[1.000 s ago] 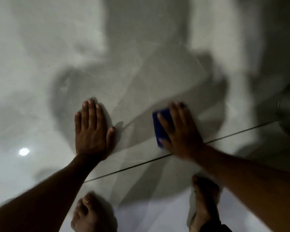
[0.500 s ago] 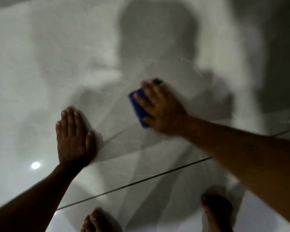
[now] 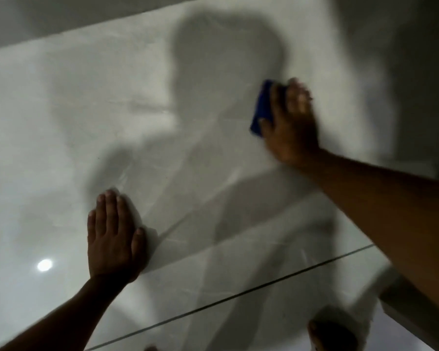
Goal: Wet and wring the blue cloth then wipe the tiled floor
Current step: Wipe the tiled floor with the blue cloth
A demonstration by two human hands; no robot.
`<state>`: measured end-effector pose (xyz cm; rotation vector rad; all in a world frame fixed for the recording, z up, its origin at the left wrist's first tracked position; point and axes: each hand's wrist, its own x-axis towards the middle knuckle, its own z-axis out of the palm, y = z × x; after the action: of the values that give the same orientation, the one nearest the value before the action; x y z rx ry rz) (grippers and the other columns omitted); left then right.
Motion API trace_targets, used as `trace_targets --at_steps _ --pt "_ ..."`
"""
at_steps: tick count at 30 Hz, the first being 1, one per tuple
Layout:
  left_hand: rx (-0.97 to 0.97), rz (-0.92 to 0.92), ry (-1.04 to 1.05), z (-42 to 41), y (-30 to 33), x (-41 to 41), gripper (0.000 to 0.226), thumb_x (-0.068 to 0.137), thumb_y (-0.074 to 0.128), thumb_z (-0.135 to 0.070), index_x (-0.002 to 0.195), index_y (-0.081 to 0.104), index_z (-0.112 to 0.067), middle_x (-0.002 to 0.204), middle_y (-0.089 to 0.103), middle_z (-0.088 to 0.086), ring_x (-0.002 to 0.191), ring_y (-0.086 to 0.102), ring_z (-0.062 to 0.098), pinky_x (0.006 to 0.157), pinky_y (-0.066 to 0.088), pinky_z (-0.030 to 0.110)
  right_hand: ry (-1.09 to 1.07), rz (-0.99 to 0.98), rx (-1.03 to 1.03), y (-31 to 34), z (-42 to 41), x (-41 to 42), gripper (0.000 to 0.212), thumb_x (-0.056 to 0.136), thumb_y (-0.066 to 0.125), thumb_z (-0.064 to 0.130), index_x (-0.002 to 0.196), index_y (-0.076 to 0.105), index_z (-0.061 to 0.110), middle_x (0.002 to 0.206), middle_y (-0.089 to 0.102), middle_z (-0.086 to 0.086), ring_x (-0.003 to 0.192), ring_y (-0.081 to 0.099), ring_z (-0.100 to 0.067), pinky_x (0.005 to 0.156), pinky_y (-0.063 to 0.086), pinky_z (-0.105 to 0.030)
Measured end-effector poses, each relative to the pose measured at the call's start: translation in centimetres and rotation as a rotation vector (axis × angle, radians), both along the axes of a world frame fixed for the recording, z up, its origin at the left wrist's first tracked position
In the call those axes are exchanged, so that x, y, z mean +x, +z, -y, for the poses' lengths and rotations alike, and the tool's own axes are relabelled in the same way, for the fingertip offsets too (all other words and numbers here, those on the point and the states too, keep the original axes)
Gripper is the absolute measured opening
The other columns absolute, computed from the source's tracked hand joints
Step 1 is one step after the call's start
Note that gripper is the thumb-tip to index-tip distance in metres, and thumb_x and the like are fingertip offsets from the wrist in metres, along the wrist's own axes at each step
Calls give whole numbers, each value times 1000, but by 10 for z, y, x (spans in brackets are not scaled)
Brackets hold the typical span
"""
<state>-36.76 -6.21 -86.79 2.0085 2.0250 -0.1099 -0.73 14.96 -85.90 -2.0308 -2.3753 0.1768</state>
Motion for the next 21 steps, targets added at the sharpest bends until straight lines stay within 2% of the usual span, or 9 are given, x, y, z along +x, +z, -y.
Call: trace_targets --at_steps 2,4,5,9,12,15,18,19,21 --pt "0 3 5 -2 0 2 77 94 22 -44 153 15 4 163 10 24 153 3 37 122 6 49 -300 -22 -40 3 -18 9 71 95 40 42 155 21 9 160 15 -29 147 14 -48 120 15 -57" --pt "-19 5 1 -2 5 4 77 95 21 -45 151 19 7 162 13 26 152 6 39 120 11 54 -431 -20 -67 4 -19 -26 73 94 41 43 156 16 11 161 12 -27 149 10 -45 120 12 -58" --pt "-33 12 -3 -2 8 6 78 95 19 -46 150 21 9 161 14 27 151 8 41 119 14 56 -388 -26 -73 6 -14 -43 75 93 40 45 156 16 12 161 12 -27 149 11 -44 120 11 -57" --pt "18 64 7 -35 20 12 82 97 14 -52 148 24 11 159 17 30 149 13 43 119 12 57 207 4 -102 7 9 -45 80 89 47 48 155 19 13 162 15 -25 149 11 -44 119 15 -59" --pt "120 125 57 -115 22 31 79 97 20 -48 151 18 9 160 14 30 150 9 42 122 5 51 349 16 -109 9 1 -12 78 89 47 48 155 23 13 161 19 -24 149 16 -42 120 19 -56" --pt "90 80 9 -164 12 40 79 94 22 -48 153 16 4 162 11 26 152 5 39 123 4 50 142 7 -36 6 -45 -1 70 93 49 42 152 30 10 158 24 -28 145 23 -48 118 23 -56" --pt "75 37 -12 -165 -1 36 83 94 18 -56 154 14 2 164 8 23 153 1 35 124 0 45 -276 -39 -68 7 -94 -35 74 95 46 44 155 17 13 162 13 -25 148 12 -46 119 18 -58" --pt "77 32 -11 -164 -1 35 84 94 17 -57 154 14 2 164 8 23 153 1 35 124 0 44 -336 -41 -75 9 -95 -53 77 93 46 47 156 16 14 162 13 -24 148 12 -45 119 16 -58" --pt "68 36 -19 -165 2 36 85 95 15 -58 153 18 3 163 10 23 153 2 35 124 4 46 -147 -112 -115 11 -72 -76 83 86 48 53 155 21 15 161 18 -24 147 17 -43 118 18 -58"
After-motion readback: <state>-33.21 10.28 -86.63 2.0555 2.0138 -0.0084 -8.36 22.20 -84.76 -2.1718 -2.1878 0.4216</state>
